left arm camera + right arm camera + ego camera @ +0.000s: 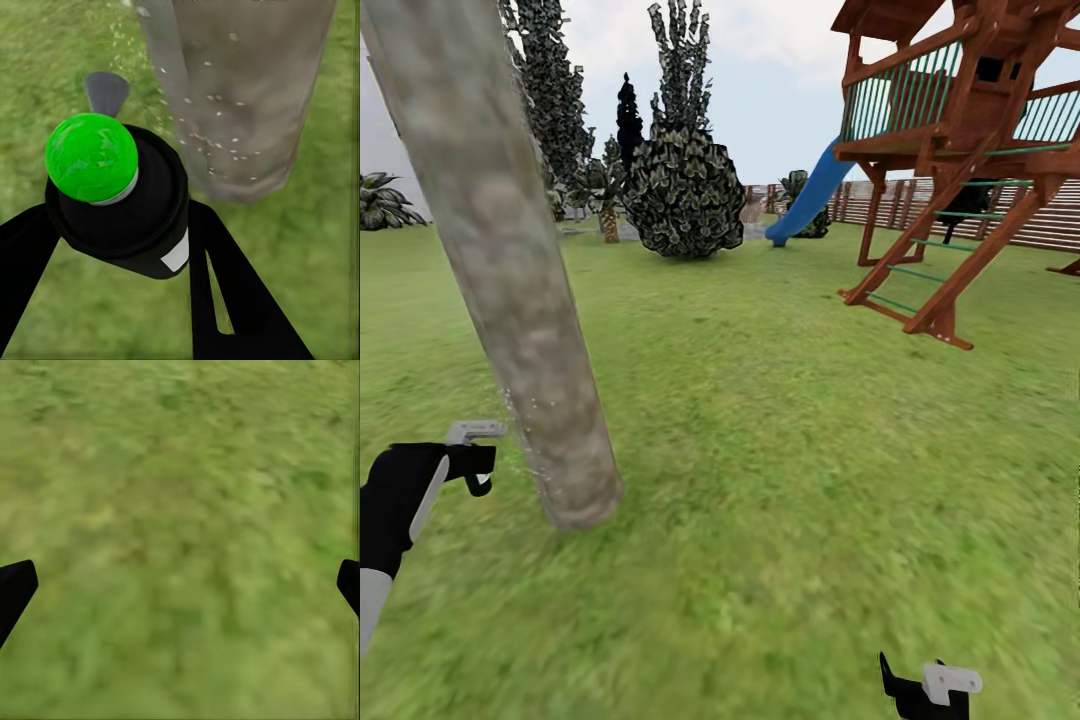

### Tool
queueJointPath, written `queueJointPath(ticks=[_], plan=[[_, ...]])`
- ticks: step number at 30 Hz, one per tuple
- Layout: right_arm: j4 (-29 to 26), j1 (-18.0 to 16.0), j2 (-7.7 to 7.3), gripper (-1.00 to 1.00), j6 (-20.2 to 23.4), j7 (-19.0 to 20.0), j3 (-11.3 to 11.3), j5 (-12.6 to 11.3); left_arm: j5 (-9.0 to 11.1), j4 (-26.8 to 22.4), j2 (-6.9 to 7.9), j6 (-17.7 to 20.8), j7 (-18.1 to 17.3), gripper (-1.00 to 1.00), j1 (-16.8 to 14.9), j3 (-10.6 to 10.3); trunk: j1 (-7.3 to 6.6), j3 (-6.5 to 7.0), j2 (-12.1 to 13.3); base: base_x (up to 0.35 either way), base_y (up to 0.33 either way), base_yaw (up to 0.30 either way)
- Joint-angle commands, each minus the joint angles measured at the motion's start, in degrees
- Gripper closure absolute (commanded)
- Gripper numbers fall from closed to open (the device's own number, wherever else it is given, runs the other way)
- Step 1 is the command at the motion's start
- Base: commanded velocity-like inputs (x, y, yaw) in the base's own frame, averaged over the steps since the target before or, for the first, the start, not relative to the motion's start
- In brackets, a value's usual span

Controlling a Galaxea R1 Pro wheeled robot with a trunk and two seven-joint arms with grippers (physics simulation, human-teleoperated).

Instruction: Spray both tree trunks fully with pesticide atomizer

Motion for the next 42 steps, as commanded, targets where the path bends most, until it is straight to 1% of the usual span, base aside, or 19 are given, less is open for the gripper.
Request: queueJointPath(ticks=[1, 13, 20, 23, 25, 30, 33, 36, 42], plan=[[0.05, -0.05, 0.01, -1.0, -0.2, 0.55, -0.48, 0.01, -0.09, -0.07, 0.02, 0.31, -0.26, 1.0, -0.04, 0.13, 0.0, -0.05, -0.02, 0.073, -0.265, 0.004], [0.05, -0.05, 0.0, -1.0, -0.2, 0.55, -0.56, 0.01, -0.15, -0.01, 0.04, 0.45, -0.25, 1.0, -0.04, 0.18, 0.0, -0.05, -0.02, 0.043, -0.269, 0.003], [0.05, -0.05, 0.0, -1.0, -0.2, 0.55, -0.48, 0.01, -0.09, 0.02, 0.04, 0.46, -0.08, 1.0, -0.04, 0.23, 0.0, -0.05, -0.02, 0.026, -0.271, 0.272], [0.05, -0.05, 0.0, -1.0, -0.2, 0.55, -0.48, 0.01, -0.09, 0.1, 0.04, 0.46, 0.84, 1.0, -0.04, 0.2, 0.0, -0.05, -0.02, 0.045, -0.272, 0.272], [0.05, -0.05, 0.0, -1.0, -0.2, 0.55, -0.48, 0.01, -0.09, 0.72, 0.04, 0.46, 1.6, 1.0, -0.04, 0.18, 0.0, -0.05, -0.02, 0.145, -0.257, 0.112], [0.05, -0.05, 0.0, -1.0, -0.2, 0.55, -0.5, 0.01, 0.0, 1.08, -0.53, 0.46, 1.77, 1.0, 0.02, 0.09, 0.0, -0.05, -0.02, 0.229, -0.188, 0.009], [0.05, -0.05, 0.0, -1.0, -0.2, 0.55, -0.49, 0.01, 0.0, 2.15, -0.51, 0.37, 1.77, 1.0, 0.99, 0.17, 0.0, -0.05, -0.02, 0.241, -0.174, 0.0], [0.05, -0.05, 0.0, -1.0, -0.2, 0.55, -0.48, 0.01, 0.02, 4.91, -0.49, -0.22, 1.77, 1.0, 1.8, 0.25, 0.0, -0.05, -0.02, 0.242, -0.173, 0.143], [0.05, -0.05, 0.0, -1.0, -0.2, 0.55, -0.48, 0.01, 0.16, 5.46, -0.48, -0.85, 1.77, 1.0, 3.26, 0.29, 0.0, -0.05, -0.02, 0.242, -0.173, 0.269]])
